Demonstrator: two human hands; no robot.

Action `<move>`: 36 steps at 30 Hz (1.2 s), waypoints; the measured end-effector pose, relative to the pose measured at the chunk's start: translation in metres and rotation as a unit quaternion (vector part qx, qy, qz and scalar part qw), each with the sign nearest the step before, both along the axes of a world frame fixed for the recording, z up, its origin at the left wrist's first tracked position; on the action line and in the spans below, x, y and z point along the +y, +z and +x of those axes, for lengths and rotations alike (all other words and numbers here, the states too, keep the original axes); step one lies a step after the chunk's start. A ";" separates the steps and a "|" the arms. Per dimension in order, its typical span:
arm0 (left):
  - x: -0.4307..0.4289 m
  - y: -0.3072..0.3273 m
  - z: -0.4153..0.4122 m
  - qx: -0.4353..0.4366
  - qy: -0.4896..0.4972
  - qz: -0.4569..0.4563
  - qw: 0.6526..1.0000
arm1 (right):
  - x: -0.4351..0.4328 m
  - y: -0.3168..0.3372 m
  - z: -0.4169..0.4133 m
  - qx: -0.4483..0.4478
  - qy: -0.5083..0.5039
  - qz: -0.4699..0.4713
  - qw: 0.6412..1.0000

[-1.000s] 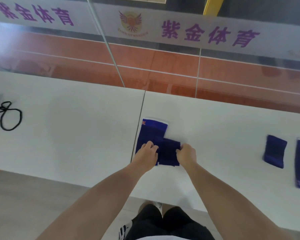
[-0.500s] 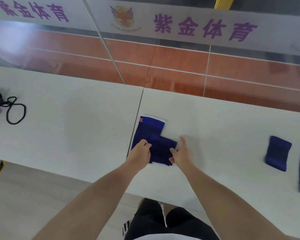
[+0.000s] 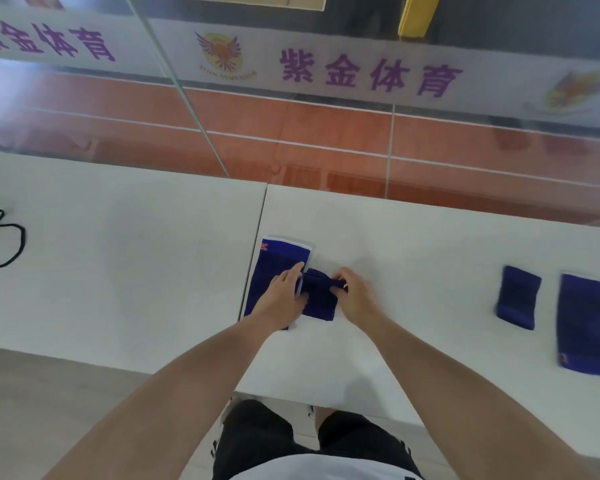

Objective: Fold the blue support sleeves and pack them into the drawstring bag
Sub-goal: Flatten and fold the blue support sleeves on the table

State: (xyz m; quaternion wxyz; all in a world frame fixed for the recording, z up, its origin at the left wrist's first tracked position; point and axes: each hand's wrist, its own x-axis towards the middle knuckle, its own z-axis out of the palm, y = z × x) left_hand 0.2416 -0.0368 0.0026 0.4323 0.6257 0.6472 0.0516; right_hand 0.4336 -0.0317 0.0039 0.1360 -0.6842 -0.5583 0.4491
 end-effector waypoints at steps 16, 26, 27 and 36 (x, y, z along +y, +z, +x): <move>0.026 0.034 -0.144 -0.173 0.126 -0.044 0.976 | 0.043 0.042 -0.168 0.001 -0.006 0.033 0.999; 0.001 -0.036 -0.269 0.034 0.078 0.019 0.996 | 0.040 -0.026 -0.303 -0.045 -0.041 -0.008 0.998; -0.001 -0.040 -0.274 0.067 0.045 0.031 0.996 | 0.038 -0.027 -0.304 -0.053 -0.052 -0.010 0.997; -0.002 -0.058 -0.285 0.165 -0.148 0.113 0.969 | 0.027 -0.028 -0.309 -0.056 -0.084 -0.050 0.994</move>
